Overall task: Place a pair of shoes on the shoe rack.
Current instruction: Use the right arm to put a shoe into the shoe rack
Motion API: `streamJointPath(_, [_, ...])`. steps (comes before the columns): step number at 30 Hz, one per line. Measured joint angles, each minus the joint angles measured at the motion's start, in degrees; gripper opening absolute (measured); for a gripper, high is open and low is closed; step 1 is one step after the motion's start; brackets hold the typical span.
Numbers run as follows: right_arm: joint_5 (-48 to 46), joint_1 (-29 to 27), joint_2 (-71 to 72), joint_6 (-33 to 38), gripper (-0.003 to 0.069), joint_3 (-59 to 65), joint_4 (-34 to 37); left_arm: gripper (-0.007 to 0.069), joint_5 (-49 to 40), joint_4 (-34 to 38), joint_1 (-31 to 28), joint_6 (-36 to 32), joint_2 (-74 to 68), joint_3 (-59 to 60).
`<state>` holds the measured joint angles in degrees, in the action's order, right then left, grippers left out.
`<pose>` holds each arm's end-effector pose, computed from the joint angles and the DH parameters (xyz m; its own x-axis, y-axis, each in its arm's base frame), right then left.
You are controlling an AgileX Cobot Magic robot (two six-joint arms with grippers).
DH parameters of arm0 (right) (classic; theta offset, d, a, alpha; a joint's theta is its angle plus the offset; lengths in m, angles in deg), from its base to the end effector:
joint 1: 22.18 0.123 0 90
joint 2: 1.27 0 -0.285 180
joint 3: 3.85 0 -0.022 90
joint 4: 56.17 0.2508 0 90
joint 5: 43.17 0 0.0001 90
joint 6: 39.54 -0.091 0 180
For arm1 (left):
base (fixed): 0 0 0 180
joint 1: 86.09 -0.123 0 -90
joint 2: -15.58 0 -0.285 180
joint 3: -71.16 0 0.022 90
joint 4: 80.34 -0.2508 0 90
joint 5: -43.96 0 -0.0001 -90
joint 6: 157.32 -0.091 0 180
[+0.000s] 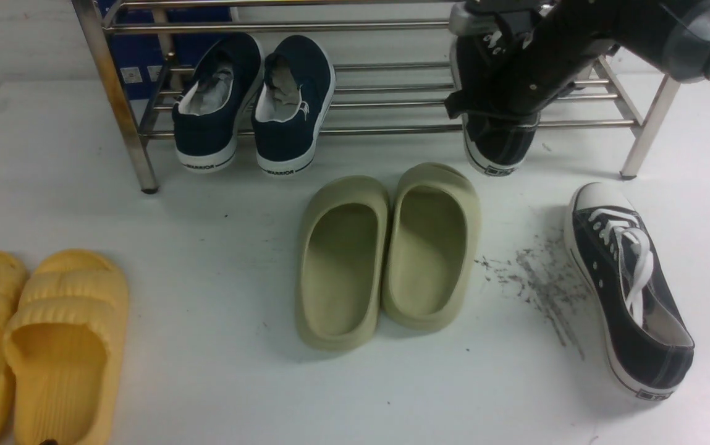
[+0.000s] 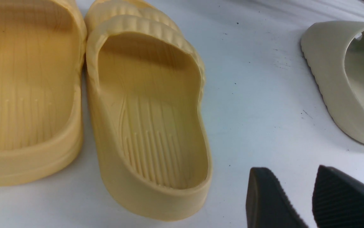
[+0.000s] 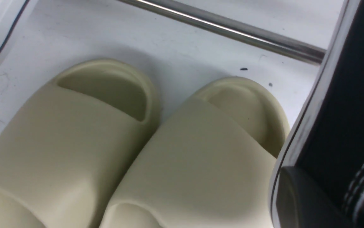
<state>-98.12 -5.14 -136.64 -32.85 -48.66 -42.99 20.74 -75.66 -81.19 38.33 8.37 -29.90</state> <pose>0.4781 0.1643 0.2697 -0.7877 -0.2240 -0.5739 -0.3775 0.9117 0.1622 0.0514 -0.0074 0.1674 -0.3490 -0.3124 -0.8835 -0.0037 0.9433 -0.3321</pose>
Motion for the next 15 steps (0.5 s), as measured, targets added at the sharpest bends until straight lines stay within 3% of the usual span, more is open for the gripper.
streamJointPath(15, [1.04,0.12,-2.76,-1.67,0.0027,-1.09,-1.12,0.0237,0.0,0.0,0.0,0.0,0.0,0.0])
